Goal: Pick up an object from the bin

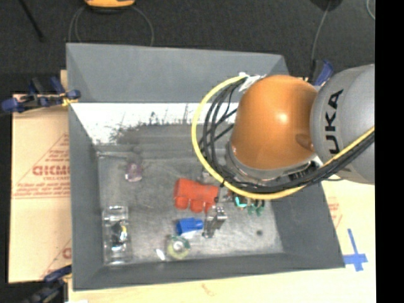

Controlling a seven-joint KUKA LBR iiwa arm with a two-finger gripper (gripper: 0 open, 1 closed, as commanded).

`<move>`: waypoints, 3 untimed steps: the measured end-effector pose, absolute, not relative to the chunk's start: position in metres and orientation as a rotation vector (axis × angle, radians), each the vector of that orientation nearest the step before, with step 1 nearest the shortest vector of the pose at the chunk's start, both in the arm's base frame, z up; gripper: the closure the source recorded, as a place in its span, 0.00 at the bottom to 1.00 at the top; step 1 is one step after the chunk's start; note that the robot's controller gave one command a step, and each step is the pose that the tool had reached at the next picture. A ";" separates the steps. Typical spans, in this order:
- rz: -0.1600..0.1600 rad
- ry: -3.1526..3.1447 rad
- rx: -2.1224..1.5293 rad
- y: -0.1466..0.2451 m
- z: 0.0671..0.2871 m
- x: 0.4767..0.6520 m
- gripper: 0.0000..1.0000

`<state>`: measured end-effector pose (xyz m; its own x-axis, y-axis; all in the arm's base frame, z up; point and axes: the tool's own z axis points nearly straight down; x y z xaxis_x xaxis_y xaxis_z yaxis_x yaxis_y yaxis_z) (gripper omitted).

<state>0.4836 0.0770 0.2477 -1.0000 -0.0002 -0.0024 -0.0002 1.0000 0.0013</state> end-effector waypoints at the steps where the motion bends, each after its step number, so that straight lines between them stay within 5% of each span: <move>1: 0.002 3.111 -0.352 0.037 0.072 0.533 0.00; 2: 0.004 3.132 -0.143 0.086 0.101 0.541 0.00; 3: -0.002 3.126 -0.209 0.067 0.101 0.595 0.00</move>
Offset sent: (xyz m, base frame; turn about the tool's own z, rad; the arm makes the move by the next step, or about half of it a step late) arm 0.0452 -0.0399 -0.1777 -0.2266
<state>0.5948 0.0674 0.1012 -0.9910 -0.1334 -0.0084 -0.1334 0.9911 -0.0018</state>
